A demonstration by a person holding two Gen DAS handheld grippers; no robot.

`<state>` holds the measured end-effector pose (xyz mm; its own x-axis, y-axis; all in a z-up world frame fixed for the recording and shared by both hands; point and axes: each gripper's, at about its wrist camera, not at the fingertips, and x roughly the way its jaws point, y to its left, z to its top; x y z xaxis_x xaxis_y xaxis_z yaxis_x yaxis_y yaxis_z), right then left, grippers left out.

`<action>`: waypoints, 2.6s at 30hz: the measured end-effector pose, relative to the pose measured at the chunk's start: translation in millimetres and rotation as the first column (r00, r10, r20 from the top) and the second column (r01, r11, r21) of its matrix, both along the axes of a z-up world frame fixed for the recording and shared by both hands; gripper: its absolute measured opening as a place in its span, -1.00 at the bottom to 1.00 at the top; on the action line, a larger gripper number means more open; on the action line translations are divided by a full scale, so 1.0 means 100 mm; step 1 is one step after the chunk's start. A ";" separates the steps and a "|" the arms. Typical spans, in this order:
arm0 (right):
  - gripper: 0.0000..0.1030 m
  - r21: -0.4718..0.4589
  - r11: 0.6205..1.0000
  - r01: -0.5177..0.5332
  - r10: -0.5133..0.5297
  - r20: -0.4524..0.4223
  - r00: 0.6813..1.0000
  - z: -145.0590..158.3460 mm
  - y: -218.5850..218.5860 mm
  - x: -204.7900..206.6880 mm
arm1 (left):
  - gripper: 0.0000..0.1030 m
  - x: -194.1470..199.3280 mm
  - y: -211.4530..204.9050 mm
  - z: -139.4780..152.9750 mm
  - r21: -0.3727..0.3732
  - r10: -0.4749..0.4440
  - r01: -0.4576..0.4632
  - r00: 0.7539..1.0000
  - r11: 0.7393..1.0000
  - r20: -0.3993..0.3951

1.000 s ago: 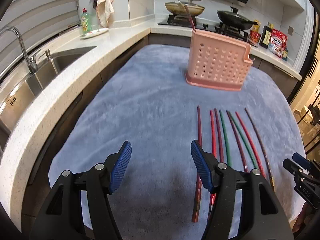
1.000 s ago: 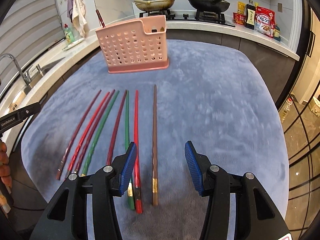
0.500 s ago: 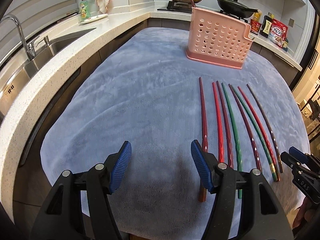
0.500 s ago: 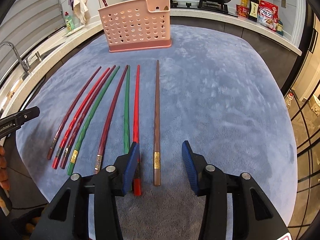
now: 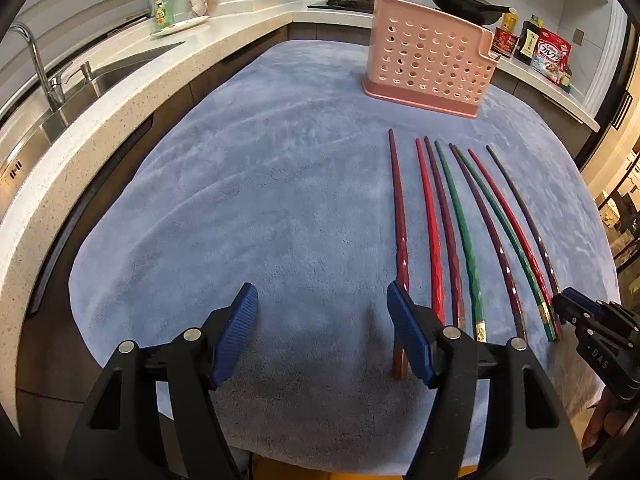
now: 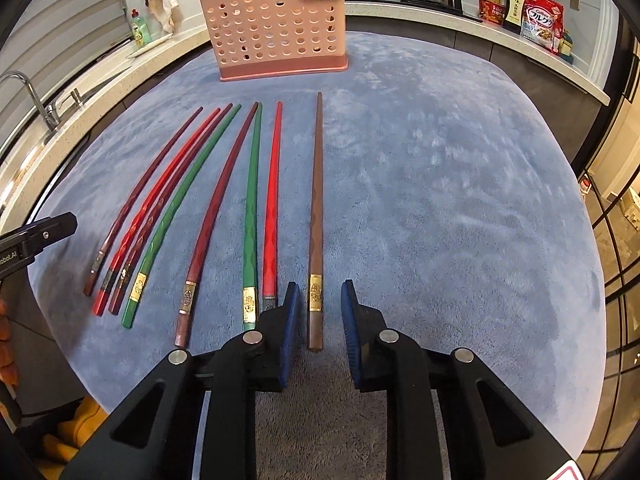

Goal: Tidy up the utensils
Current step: 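Move both open tools back down to the remaining chopsticks, then grasp a dark red chopstick with the left tool while the right tool grasps the brown chopstick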

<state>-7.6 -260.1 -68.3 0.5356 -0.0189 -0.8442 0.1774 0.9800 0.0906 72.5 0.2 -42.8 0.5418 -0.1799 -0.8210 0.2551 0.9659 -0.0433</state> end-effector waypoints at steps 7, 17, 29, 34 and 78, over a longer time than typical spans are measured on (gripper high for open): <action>-0.74 0.004 1.000 0.005 -0.005 0.001 1.000 -0.02 -0.03 -0.02 | 0.29 -0.09 -0.08 -0.05 -0.003 -0.037 0.037 0.999 0.999 -0.012; -0.74 0.004 1.000 0.006 -0.006 0.001 1.000 -0.02 -0.03 -0.03 | 0.29 -0.13 -0.20 -0.17 0.016 -0.068 0.069 0.997 0.998 -0.045; -0.74 0.004 1.000 0.005 -0.005 0.002 1.000 -0.03 -0.03 -0.03 | 0.28 -0.12 -0.24 -0.31 0.058 -0.074 0.078 0.996 0.995 -0.058; -0.74 0.005 1.000 0.006 -0.006 0.002 1.000 -0.03 -0.02 -0.03 | 0.07 -0.14 -0.25 -0.31 0.069 -0.082 0.085 0.996 0.994 -0.048; -0.86 0.059 0.998 0.035 -0.050 0.287 0.957 1.28 -0.37 0.20 | -0.87 0.22 -0.15 0.95 -0.128 -0.063 0.080 0.989 0.989 0.132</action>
